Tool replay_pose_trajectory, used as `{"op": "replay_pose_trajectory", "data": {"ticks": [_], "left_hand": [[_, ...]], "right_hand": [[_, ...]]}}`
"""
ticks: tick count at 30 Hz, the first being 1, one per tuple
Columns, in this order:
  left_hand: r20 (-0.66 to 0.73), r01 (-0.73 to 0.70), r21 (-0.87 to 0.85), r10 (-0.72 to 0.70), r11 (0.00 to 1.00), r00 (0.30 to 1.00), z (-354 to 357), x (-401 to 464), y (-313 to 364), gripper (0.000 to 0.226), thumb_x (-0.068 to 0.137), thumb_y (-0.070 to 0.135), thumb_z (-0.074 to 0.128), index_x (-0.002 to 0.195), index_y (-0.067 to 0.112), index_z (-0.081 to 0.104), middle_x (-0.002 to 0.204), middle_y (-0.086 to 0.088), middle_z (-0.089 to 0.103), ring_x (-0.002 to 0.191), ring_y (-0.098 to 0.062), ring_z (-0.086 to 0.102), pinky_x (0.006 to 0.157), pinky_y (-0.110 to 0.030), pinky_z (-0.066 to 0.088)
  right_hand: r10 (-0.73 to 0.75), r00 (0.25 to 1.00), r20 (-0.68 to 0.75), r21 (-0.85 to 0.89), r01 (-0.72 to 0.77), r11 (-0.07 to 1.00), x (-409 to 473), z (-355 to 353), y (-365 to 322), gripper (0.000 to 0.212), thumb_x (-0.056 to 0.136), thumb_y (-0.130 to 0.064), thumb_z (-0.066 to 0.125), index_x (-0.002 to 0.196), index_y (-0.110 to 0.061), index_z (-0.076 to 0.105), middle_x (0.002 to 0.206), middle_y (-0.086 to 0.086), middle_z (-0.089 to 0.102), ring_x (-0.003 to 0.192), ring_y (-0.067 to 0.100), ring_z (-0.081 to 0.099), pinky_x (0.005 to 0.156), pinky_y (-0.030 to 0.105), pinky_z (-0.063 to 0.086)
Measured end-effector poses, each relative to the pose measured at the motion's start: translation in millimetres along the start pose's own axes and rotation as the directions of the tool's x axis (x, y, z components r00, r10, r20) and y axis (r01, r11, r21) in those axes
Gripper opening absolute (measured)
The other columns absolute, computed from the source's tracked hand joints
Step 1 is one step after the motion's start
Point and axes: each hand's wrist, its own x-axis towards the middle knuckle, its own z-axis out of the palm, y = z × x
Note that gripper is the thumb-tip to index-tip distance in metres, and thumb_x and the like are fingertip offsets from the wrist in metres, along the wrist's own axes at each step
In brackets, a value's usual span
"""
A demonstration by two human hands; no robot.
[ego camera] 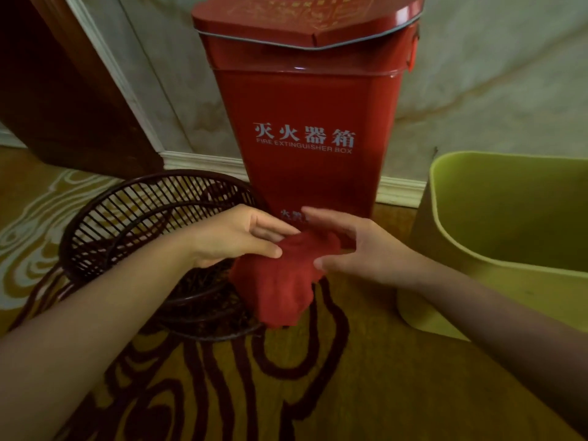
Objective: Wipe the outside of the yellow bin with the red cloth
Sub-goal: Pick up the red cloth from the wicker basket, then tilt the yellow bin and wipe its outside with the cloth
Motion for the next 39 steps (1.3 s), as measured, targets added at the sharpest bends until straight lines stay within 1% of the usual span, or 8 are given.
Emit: {"op": "replay_pose_trajectory", "data": {"ticks": [8,15,19,24,27,29,33,39], "left_hand": [[0.364,0.004,0.047,-0.021,0.999,0.931,65,19,-5,0.037,0.074,-0.001,0.067,0.095,0.028,0.073,0.095,0.007,0.075,0.094,-0.004,0.066,0.075,-0.013,0.048],[0.471,0.063,0.005,-0.058,0.998,0.880,127,52,-14,0.032,0.074,0.002,0.067,0.098,0.022,0.071,0.096,-0.001,0.075,0.092,-0.011,0.068,0.074,-0.019,0.052],[0.411,0.091,0.004,-0.085,0.996,0.908,147,61,-14,0.025,0.074,0.003,0.067,0.095,0.017,0.068,0.095,-0.006,0.074,0.084,-0.009,0.069,0.067,-0.018,0.053],[0.108,-0.151,0.034,0.146,0.988,0.983,135,56,21,0.035,0.075,0.018,0.066,0.109,0.025,0.060,0.115,-0.002,0.067,0.103,-0.012,0.065,0.089,-0.031,0.052],[0.066,-0.501,0.092,0.496,0.861,0.866,132,51,79,0.040,0.071,0.019,0.071,0.109,0.024,0.060,0.111,0.005,0.067,0.103,-0.009,0.064,0.086,-0.019,0.050],[0.144,-0.622,0.256,0.607,0.740,0.781,146,59,114,0.043,0.073,0.023,0.068,0.115,0.026,0.058,0.114,0.010,0.065,0.105,-0.002,0.062,0.089,-0.015,0.047],[0.368,-0.539,0.646,0.398,0.541,0.840,184,95,145,0.049,0.079,0.020,0.064,0.126,0.020,0.052,0.126,-0.001,0.062,0.112,-0.005,0.056,0.097,-0.019,0.040],[0.503,-0.576,0.740,0.284,0.348,0.817,203,115,149,0.026,0.078,0.011,0.061,0.103,0.015,0.069,0.102,-0.002,0.073,0.087,-0.005,0.064,0.076,-0.018,0.048]], "right_hand": [[0.224,0.972,0.063,0.225,-0.233,0.946,-79,-7,33,0.029,0.071,-0.006,0.076,0.090,-0.028,0.070,0.069,-0.007,0.068,0.069,0.006,0.060,0.068,0.019,0.048],[0.385,0.890,0.244,0.429,-0.455,0.781,-136,-6,62,0.062,0.080,-0.001,0.065,0.128,-0.034,0.046,0.111,-0.001,0.069,0.097,0.012,0.065,0.078,0.029,0.054],[0.472,0.863,0.181,0.395,-0.503,0.768,-160,-14,66,0.050,0.082,0.002,0.061,0.124,-0.025,0.052,0.078,-0.006,0.075,0.068,0.003,0.067,0.052,0.015,0.049],[0.559,0.821,0.120,0.450,-0.546,0.707,-194,-29,73,0.038,0.081,0.000,0.063,0.105,-0.029,0.067,0.087,0.005,0.076,0.077,0.017,0.071,0.055,0.028,0.057],[0.620,0.780,0.083,0.496,-0.572,0.653,-208,-35,78,0.038,0.081,0.000,0.063,0.112,-0.021,0.065,0.102,0.023,0.070,0.095,0.037,0.064,0.083,0.052,0.052],[0.632,0.770,0.088,0.548,-0.567,0.615,-213,-41,80,0.039,0.081,0.002,0.061,0.115,-0.017,0.063,0.093,0.015,0.074,0.087,0.030,0.069,0.080,0.048,0.055],[0.655,0.755,0.027,0.629,-0.522,0.576,-221,-53,80,0.037,0.081,0.004,0.060,0.110,-0.017,0.066,0.079,0.007,0.074,0.073,0.022,0.068,0.069,0.037,0.057],[0.692,0.721,-0.038,0.804,-0.389,0.449,-234,-68,79,0.037,0.081,0.007,0.058,0.106,-0.018,0.067,0.109,0.027,0.060,0.086,0.026,0.066,0.070,0.036,0.059]]}}
